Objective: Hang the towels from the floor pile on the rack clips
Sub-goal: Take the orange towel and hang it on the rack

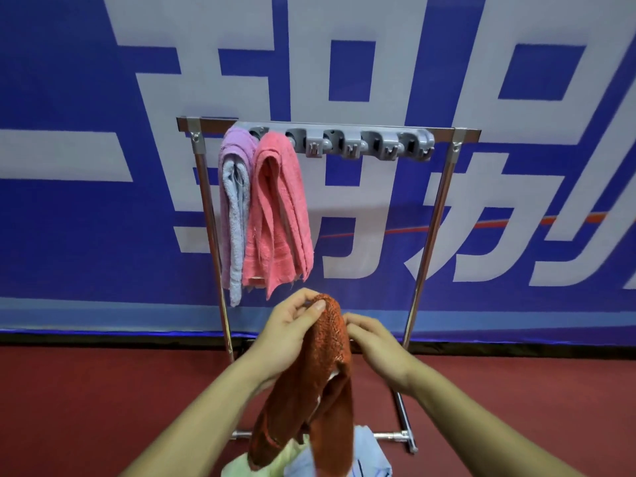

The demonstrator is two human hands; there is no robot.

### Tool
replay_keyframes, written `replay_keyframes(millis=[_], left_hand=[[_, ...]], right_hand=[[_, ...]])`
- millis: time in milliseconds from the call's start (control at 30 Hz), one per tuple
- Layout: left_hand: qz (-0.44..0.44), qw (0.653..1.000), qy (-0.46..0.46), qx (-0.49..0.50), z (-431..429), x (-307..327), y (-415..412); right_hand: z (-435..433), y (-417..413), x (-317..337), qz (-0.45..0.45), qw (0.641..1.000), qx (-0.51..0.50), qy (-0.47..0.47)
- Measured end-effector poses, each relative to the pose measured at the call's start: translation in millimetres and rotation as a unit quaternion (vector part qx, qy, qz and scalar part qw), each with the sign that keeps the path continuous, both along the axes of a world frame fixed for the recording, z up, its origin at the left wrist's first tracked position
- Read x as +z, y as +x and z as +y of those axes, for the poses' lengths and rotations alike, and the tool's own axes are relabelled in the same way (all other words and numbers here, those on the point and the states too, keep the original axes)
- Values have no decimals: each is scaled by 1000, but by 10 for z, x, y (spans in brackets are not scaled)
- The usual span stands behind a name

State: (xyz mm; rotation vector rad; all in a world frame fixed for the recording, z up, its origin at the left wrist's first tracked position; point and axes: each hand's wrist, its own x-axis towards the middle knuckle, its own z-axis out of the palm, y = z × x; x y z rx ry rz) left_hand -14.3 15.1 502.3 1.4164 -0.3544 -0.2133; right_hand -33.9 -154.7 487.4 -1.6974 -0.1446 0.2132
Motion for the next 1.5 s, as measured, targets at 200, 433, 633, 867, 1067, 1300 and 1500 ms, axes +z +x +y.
replay_keyframes(millis=[200,433,633,867,1067,1300,1500], left_hand=[[-10,999,40,8,93,276,357],[-28,998,56,25,-27,583,913],[-69,986,-25,150,-452,1126,1601],[-128,970,-39,205,-546,1780,2231],[-231,843,321,366,-406,2094,2533],[-335,576,639,384,-324,2105,2683],[-378,580,616,377,-202,1924,2602]], right_hand=[[-18,271,208,-16,994,-63,88],[-139,836,838,-98,979,-113,137],[-12,1467,1315,-175,954,-217,109],[100,2146,1788,-265,935,-226,66],[152,2519,2025,-299,903,-274,-139],[134,2452,2019,-319,821,-255,-399],[85,2449,1944,-349,785,-245,-448]])
